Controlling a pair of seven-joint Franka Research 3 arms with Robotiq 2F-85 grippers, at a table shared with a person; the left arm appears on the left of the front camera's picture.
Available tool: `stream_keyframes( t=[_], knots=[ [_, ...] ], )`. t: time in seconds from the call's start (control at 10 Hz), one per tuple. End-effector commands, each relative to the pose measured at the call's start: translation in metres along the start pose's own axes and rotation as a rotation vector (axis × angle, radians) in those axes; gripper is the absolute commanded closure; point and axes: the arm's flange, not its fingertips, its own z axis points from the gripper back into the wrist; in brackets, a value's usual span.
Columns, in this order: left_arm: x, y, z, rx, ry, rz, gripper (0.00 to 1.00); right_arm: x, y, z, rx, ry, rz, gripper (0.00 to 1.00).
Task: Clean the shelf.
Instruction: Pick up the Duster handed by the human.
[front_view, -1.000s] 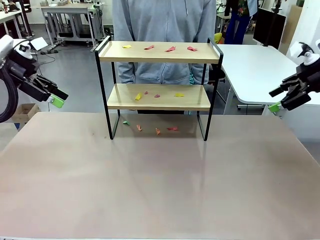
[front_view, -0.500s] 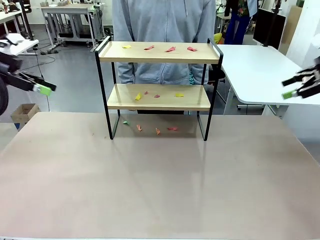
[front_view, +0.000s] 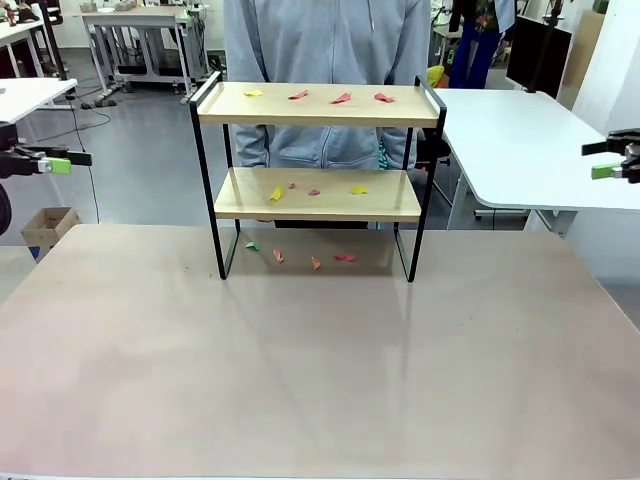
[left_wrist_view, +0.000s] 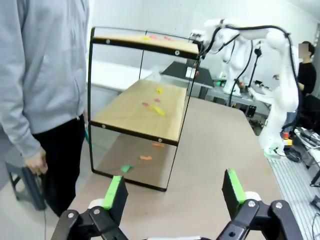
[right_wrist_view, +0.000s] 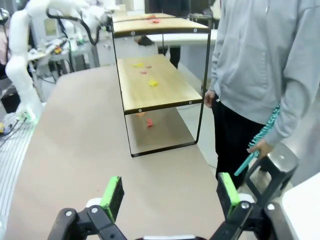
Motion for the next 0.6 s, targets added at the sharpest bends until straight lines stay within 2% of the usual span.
stream_keyframes(
  t=[0.0, 0.2, 0.5],
  knots=[
    [-0.01, 0.014, 0.016, -0.043, -0.069, -0.121, 0.0, -0.01, -0.025, 0.012, 0.047, -0.076, 0.023, 0.0],
    [-0.014, 0.018, 0.019, -0.035, -0.084, -0.231, 0.0, -0.024, -0.033, 0.013, 0.045, -0.102, 0.042, 0.0],
    [-0.021, 0.014, 0.006, 0.087, -0.078, -0.368, 0.0, -0.052, -0.034, 0.012, 0.048, -0.141, 0.041, 0.0]
  ],
)
